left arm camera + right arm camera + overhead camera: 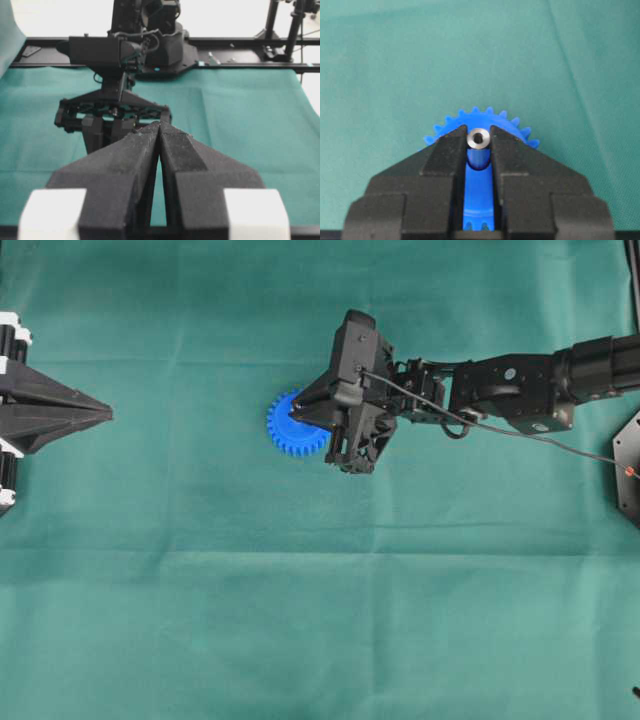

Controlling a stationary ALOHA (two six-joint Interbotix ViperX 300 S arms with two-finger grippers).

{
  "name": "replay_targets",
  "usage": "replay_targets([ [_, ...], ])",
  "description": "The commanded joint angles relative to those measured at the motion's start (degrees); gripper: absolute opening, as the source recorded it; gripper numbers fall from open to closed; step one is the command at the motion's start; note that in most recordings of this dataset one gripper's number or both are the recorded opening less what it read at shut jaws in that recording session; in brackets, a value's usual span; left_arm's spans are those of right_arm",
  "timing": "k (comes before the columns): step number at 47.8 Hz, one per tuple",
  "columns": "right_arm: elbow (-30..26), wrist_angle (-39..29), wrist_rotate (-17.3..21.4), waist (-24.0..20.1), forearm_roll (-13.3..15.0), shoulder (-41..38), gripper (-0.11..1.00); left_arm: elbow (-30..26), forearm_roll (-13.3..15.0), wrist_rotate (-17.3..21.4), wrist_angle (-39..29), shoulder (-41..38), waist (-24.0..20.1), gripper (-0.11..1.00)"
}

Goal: Insert the shaft placed at a random location into the center hole of the medium gear at another random location.
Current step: 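Align the held shaft over the gear hole and lower it in, then open the right gripper to release the inserted shaft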

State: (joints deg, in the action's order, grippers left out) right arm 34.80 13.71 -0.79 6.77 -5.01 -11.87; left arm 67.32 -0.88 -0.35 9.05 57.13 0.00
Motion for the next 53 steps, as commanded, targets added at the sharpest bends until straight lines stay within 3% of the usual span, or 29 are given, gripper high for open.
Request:
replay_targets([
  [1,-0.62,1.23,0.62,-0.26,-0.18,0.26,0.13,-1.49,-0.18,0.0,0.35,-0.26,-0.18,0.0],
  [46,-0.53,0.62,0.62,-0.26,-0.18,-1.05,0.15,-1.58,-0.09,0.0,0.35,-0.35,-0.09,0.0],
  [49,-0.53,0.7,0.7,-0.35,-0.18,-1.05,0.25,-1.49,-0.18,0.0,0.35,-0.26,-0.18,0.0],
  [53,-0.53,0.7,0.7,-0.26,-0.18,-1.05,0.49,-1.49,-0.18,0.0,0.35,-0.26,-0.09,0.0],
])
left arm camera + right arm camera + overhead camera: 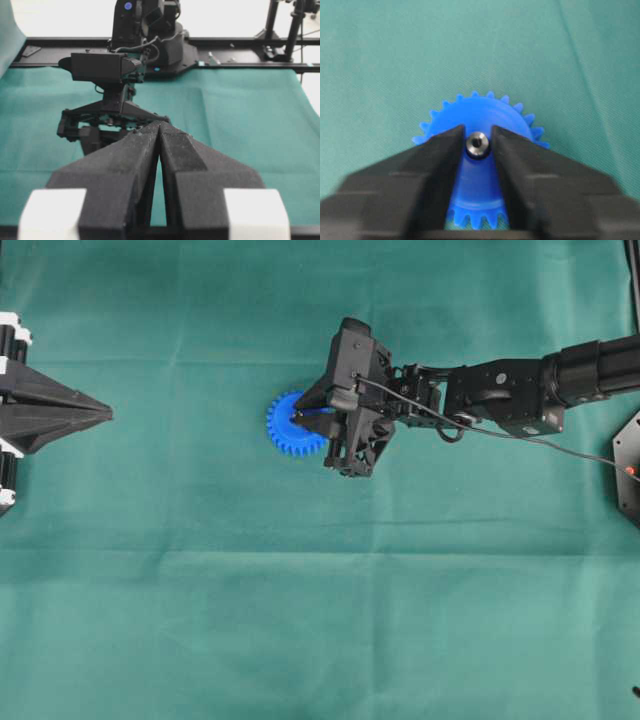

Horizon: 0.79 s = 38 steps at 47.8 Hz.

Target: Insert the shaft placed at a random location into the center hole of the medium gear at another random location.

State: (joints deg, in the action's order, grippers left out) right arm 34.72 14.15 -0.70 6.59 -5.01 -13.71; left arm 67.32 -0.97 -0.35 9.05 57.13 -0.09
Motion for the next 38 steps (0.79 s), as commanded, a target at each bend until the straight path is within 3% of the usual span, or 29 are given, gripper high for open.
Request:
replay_targets([
  [1,-0.44,0.18,0.62,-0.18,-0.18,0.79,0.55,-1.49,-0.09,0.0,0.35,-0.35,-0.09,0.0],
  [6,-0.53,0.18,0.62,-0.18,-0.26,0.88,0.83,-1.58,-0.09,0.0,0.35,-0.26,-0.09,0.0],
  [9,-0.44,0.26,0.62,-0.18,-0.18,0.97,0.91,-1.49,-0.09,-0.09,0.35,-0.26,0.0,0.0],
  [17,-0.44,0.09,0.53,-0.18,-0.18,2.29,0.84,-1.49,0.0,-0.09,0.35,-0.35,-0.09,0.0],
  [38,-0.35,-5.71,-0.18,-0.7,1.85,15.73,0.84,-1.58,-0.09,0.0,0.35,-0.35,-0.09,0.0],
])
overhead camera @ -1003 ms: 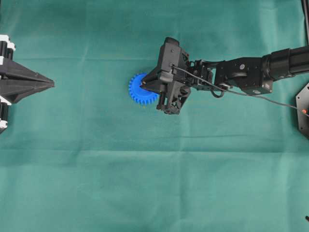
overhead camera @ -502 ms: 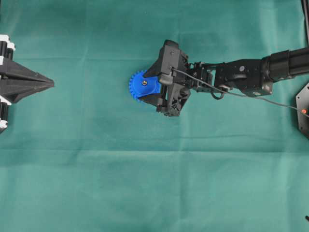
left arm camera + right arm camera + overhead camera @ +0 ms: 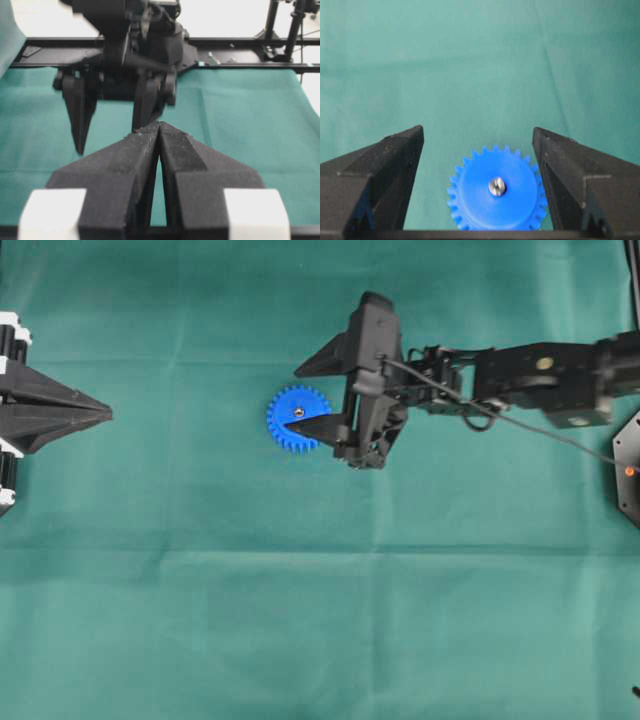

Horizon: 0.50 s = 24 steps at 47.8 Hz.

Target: Insert the shaft placed at a random location into the center hole of the medium gear at another random location.

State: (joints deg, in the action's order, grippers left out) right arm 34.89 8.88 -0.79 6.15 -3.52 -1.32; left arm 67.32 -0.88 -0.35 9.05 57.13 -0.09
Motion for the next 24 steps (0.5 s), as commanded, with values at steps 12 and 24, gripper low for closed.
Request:
replay_targets([
  [12,0.35,-0.7,-0.09,-0.35,0.44,4.83,0.84,-1.58,-0.18,0.0,0.35,-0.26,-0.09,0.0],
  [24,5.45,1.49,0.26,-0.35,0.18,9.49,0.84,-1.58,-0.18,-0.09,0.35,-0.26,0.0,0.0],
])
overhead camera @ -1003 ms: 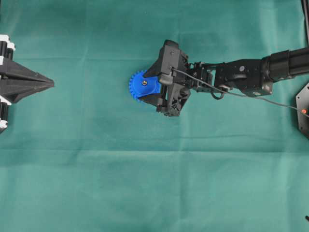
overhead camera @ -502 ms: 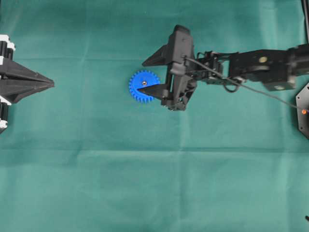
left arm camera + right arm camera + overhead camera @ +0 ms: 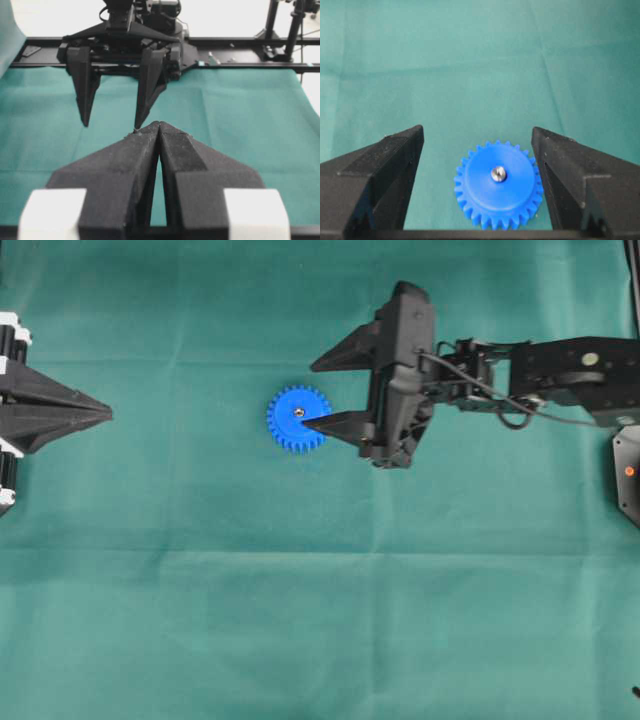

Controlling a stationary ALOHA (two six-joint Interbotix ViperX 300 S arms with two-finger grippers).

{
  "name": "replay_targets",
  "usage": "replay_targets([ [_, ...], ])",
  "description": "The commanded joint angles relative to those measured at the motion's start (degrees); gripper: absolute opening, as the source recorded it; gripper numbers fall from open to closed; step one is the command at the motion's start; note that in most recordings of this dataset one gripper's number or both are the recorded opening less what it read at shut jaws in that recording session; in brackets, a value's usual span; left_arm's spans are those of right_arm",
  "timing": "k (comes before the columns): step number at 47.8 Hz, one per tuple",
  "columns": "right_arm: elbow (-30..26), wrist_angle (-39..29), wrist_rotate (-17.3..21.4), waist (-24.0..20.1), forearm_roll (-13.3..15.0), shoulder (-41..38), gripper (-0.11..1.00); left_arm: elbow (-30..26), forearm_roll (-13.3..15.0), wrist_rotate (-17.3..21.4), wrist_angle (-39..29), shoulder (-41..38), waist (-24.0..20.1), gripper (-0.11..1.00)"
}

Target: Insert the shaft placed at a random location into the center hole of the medium gear at another random location.

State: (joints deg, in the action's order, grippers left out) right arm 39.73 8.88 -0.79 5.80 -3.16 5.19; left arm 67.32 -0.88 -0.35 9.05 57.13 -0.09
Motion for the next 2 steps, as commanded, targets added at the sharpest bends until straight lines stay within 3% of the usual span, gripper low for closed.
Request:
replay_targets([
  [1,1.14,1.67,0.26,-0.09,-0.18,3.6,0.84,-1.58,-0.18,-0.09,0.35,-0.26,0.0,0.0],
  [2,1.67,1.85,0.26,0.0,-0.18,4.13,0.84,-1.58,-0.09,-0.09,0.35,-0.26,-0.09,0.0],
])
